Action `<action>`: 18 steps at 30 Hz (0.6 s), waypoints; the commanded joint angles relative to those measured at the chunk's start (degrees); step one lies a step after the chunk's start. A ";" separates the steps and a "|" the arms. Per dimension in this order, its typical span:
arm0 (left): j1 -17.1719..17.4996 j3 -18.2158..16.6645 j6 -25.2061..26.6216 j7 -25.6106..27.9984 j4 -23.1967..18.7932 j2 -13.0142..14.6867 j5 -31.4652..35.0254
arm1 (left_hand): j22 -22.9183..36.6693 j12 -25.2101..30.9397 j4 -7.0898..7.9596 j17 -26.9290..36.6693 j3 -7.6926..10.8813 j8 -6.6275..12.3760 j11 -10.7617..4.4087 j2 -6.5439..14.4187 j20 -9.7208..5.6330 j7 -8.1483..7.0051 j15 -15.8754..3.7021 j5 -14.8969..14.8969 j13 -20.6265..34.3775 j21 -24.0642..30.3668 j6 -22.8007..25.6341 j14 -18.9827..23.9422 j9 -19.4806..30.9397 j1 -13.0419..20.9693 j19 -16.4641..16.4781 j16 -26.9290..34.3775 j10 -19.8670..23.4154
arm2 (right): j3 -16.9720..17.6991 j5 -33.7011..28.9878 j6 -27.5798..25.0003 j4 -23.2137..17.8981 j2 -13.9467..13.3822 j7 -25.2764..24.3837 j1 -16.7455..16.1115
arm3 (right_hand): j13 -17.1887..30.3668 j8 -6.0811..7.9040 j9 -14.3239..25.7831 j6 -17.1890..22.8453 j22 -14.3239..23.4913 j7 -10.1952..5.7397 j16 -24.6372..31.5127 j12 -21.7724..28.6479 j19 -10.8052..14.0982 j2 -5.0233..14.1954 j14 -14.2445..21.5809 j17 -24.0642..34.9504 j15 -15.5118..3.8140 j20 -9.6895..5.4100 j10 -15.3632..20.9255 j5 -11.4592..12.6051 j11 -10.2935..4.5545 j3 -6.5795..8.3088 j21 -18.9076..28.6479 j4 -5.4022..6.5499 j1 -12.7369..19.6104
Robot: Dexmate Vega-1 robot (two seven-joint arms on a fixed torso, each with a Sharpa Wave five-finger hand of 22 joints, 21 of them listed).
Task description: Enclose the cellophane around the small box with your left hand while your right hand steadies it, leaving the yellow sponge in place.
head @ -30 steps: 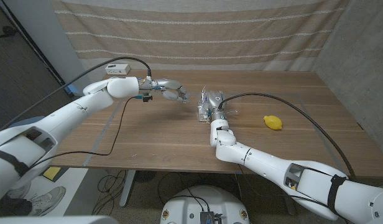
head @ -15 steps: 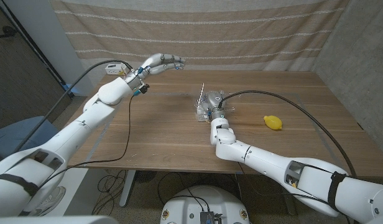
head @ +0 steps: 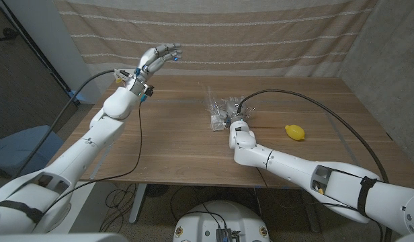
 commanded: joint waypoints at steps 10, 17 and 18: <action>0.97 -1.29 3.63 4.15 -1.91 -0.52 -0.36 | 0.16 -0.40 1.03 1.32 2.11 0.15 -0.27 1.30 0.17 -0.18 -0.24 0.65 0.74 -0.25 -2.10 -1.06 0.30 0.73 -0.80 0.76 -1.27 | -3.95 4.36 -5.76 -0.96 -1.78 15.84 4.03 | 0.24 -0.07 0.34 -13.87 0.00 0.22 0.23 0.45 -10.88 -2.34 -8.91 -0.05 1.86 0.26 -10.45 0.30 0.87 -4.56 -0.17 2.65 -8.01; 0.88 -1.10 3.89 4.29 -2.00 -0.39 -0.01 | 0.24 -0.64 1.81 2.11 3.36 0.21 -0.45 1.32 0.12 -0.49 -0.47 0.65 1.15 -0.19 -3.42 -1.43 0.32 1.52 -1.00 1.28 -2.35 | -5.28 6.16 -3.72 -1.85 -3.27 20.40 5.82 | 0.10 0.04 0.42 -22.81 -0.03 1.88 0.25 0.36 -8.63 -4.80 -10.92 -1.08 3.53 -0.17 -15.22 1.23 4.61 -7.33 0.98 2.86 -10.84; 0.88 -1.09 3.80 4.29 -1.97 -0.40 0.00 | 0.24 -0.64 1.93 2.21 3.51 0.19 -0.48 1.29 0.07 -0.55 -0.49 0.64 1.21 -0.17 -3.70 -1.55 0.33 1.60 -1.01 1.32 -2.45 | -5.48 6.13 -3.47 -1.95 -3.44 20.62 5.95 | 0.06 0.10 0.43 -23.76 -0.01 2.22 0.22 0.52 -7.58 -4.79 -11.15 -1.31 3.90 -0.25 -15.40 1.48 4.91 -7.32 1.30 2.55 -10.42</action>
